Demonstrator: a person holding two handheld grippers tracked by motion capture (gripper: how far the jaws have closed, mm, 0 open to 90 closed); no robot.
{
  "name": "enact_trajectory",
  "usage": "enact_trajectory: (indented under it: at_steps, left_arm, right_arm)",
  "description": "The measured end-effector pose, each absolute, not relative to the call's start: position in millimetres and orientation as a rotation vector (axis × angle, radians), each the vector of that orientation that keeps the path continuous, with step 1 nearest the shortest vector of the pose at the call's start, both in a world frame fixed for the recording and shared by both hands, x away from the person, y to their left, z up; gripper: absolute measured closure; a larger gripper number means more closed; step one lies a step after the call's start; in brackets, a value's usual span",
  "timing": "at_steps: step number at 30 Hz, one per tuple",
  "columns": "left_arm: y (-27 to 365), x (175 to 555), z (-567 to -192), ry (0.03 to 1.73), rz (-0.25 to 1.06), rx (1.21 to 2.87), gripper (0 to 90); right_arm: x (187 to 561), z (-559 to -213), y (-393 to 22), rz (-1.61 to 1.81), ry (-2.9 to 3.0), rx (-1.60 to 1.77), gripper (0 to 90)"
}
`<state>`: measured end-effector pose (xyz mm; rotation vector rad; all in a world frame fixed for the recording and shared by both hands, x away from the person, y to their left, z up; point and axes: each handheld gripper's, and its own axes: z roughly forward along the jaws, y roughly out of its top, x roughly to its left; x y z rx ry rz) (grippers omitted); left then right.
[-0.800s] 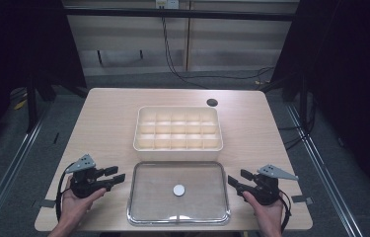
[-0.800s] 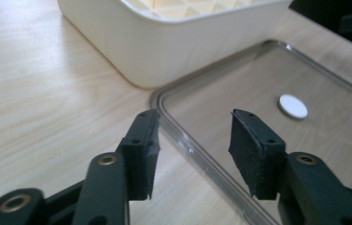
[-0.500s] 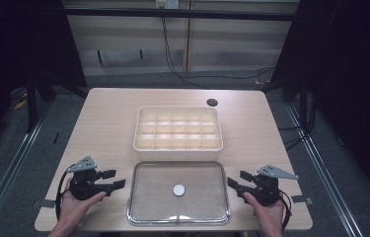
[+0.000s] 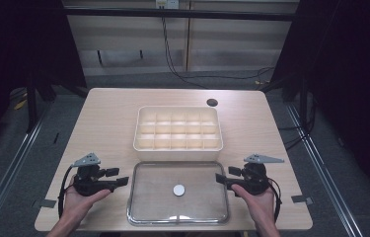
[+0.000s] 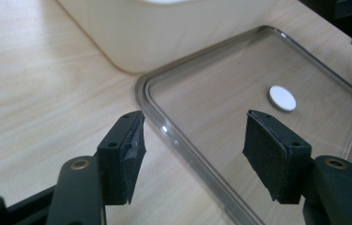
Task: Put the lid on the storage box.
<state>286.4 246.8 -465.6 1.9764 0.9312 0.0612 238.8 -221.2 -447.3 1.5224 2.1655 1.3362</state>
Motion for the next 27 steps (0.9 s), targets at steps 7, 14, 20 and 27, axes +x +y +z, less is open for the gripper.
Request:
enact_trajectory:
  at_steps: [7, 14, 20, 27]
  left_arm:
    - [236.8, 290.7, -469.4, 0.939, 0.06, 1.989, 42.4]
    - [231.6, 295.5, -477.2, 0.95, 0.08, 2.032, 47.6]
    - [225.4, 295.5, -487.0, 0.94, 0.021, 2.062, 50.0]
    - [222.3, 295.9, -493.3, 0.951, 0.011, 2.086, 45.3]
  right_arm:
    - [253.1, -453.4, -216.4, 1.308, 2.178, 1.507, 38.8]
    - [258.4, -474.7, -218.5, 1.215, 2.192, 1.536, 44.0]
    - [253.3, -486.3, -220.5, 1.156, 2.196, 1.56, 47.0]
    - [255.8, -490.9, -218.3, 1.098, 2.214, 1.546, 43.0]
